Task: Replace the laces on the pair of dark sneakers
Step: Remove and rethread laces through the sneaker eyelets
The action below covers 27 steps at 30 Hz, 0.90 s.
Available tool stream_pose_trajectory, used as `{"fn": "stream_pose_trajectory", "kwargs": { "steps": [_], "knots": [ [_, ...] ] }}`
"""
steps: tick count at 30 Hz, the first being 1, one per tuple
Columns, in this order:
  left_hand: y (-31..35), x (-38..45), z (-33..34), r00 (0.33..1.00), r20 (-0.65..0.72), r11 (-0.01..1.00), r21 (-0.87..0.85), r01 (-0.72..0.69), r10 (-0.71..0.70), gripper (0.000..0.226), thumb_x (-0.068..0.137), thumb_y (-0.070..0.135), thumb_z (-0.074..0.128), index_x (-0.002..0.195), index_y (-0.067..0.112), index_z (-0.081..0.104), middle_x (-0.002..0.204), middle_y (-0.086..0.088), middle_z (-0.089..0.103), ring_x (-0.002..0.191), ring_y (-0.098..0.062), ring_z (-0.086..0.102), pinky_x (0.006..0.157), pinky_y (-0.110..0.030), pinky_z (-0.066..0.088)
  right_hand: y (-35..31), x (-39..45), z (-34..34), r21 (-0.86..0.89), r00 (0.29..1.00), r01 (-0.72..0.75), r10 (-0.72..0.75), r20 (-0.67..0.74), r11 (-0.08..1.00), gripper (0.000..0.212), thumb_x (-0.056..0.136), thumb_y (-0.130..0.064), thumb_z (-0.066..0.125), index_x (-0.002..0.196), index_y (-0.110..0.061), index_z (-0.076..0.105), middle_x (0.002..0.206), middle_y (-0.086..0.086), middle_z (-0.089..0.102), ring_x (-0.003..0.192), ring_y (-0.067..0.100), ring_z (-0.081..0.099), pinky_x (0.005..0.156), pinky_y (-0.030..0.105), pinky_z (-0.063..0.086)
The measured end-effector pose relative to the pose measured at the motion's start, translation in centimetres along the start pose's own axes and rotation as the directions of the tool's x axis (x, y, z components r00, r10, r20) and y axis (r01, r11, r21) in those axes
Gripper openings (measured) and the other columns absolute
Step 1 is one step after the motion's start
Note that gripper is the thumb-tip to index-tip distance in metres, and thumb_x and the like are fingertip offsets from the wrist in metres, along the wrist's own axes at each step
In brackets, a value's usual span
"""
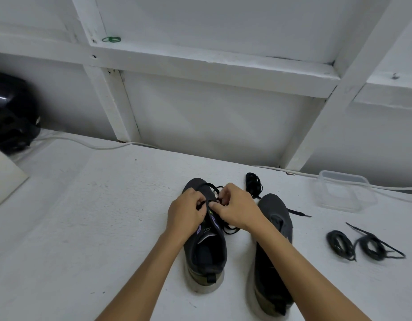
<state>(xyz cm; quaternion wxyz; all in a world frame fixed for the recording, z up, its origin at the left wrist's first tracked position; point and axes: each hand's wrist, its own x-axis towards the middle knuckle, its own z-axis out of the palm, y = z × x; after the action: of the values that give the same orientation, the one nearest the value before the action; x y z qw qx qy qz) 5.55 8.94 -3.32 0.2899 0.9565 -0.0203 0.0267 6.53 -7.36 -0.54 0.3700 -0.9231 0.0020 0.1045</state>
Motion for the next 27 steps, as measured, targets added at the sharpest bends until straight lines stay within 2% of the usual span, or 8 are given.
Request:
{"fn": "stream_pose_trajectory", "kwargs": {
  "steps": [3,7,11,14,17,21,23,27],
  "knots": [
    [0.0,0.3,-0.3,0.999,0.042,0.999,0.024,-0.031,0.030,0.014,0.096,0.022,0.058,0.105,0.013,0.065,0.105,0.000,0.059,0.090,-0.021,0.060,0.073,-0.026,0.042,0.0,-0.4,0.0,-0.002,0.994,-0.057,0.057,0.093,0.998,0.032,0.079,-0.049,0.077,0.081,-0.021,0.063,0.074,-0.010,0.065,0.062,0.006,0.062,0.055,0.019,0.046],
    [-0.1,0.3,-0.9,0.996,0.082,0.999,0.008,-0.043,0.042,0.013,0.098,0.016,0.054,0.106,0.012,0.063,0.109,-0.001,0.057,0.095,-0.022,0.058,0.077,-0.027,0.041,-0.4,-1.1,-0.5,0.195,0.933,-0.197,0.123,0.339,0.961,0.038,0.075,-0.051,0.081,0.089,-0.016,0.072,0.061,-0.007,0.066,0.056,0.011,0.067,0.058,0.028,0.060],
    [-0.3,-0.1,-1.6,0.990,0.133,0.996,-0.079,-0.031,0.041,0.008,0.100,0.013,0.052,0.100,0.013,0.060,0.104,-0.002,0.058,0.093,-0.018,0.056,0.077,-0.023,0.039,-0.9,-1.4,-0.5,0.209,0.935,-0.235,0.163,0.315,0.949,0.027,0.076,-0.037,0.076,0.090,-0.014,0.072,0.073,0.000,0.071,0.061,0.017,0.074,0.063,0.034,0.065],
    [-0.8,-0.4,-2.3,0.984,0.173,0.956,-0.281,0.082,-0.034,0.012,0.101,0.013,0.054,0.091,0.016,0.060,0.090,-0.004,0.067,0.079,-0.013,0.065,0.073,-0.021,0.051,-1.2,-1.6,0.0,0.174,0.948,-0.243,0.195,0.253,0.954,0.026,0.075,-0.036,0.071,0.088,-0.014,0.070,0.082,0.002,0.074,0.059,0.016,0.074,0.059,0.031,0.063],
    [-1.7,-0.8,-3.0,0.972,0.199,0.862,-0.465,0.205,-0.124,0.015,0.102,0.014,0.054,0.089,0.018,0.062,0.082,-0.004,0.070,0.072,-0.007,0.070,0.064,-0.012,0.052,-1.3,-1.6,0.2,0.151,0.954,-0.246,0.212,0.210,0.958,0.025,0.076,-0.037,0.070,0.087,-0.014,0.070,0.083,0.003,0.074,0.058,0.017,0.073,0.058,0.030,0.063],
    [-2.4,-1.4,-2.7,0.959,0.145,0.670,-0.690,0.275,-0.245,0.012,0.102,0.014,0.055,0.094,0.013,0.064,0.082,-0.008,0.069,0.080,-0.014,0.073,0.077,-0.023,0.059,-1.2,-1.9,0.3,0.152,0.951,-0.273,0.242,0.192,0.950,0.021,0.078,-0.034,0.072,0.087,-0.015,0.070,0.087,0.003,0.073,0.072,0.020,0.074,0.061,0.029,0.063],
    [-1.9,-1.7,-2.0,0.959,0.110,0.679,-0.685,0.263,-0.260,0.013,0.103,0.017,0.054,0.094,0.015,0.063,0.082,-0.006,0.069,0.080,-0.010,0.072,0.079,-0.026,0.059,-1.2,-2.0,0.3,0.140,0.950,-0.275,0.247,0.189,0.951,0.025,0.079,-0.034,0.071,0.090,-0.012,0.069,0.088,0.007,0.074,0.073,0.022,0.075,0.064,0.034,0.065],
    [-1.0,-1.2,-1.9,0.980,0.078,0.808,-0.556,0.197,-0.185,0.016,0.104,0.018,0.050,0.092,0.022,0.059,0.080,-0.002,0.071,0.074,-0.006,0.071,0.070,-0.016,0.056,-1.5,-1.8,0.1,0.087,0.948,-0.248,0.224,0.225,0.965,0.032,0.083,-0.039,0.066,0.101,-0.012,0.069,0.089,0.004,0.072,0.066,0.022,0.075,0.066,0.036,0.065]
  ]
}}
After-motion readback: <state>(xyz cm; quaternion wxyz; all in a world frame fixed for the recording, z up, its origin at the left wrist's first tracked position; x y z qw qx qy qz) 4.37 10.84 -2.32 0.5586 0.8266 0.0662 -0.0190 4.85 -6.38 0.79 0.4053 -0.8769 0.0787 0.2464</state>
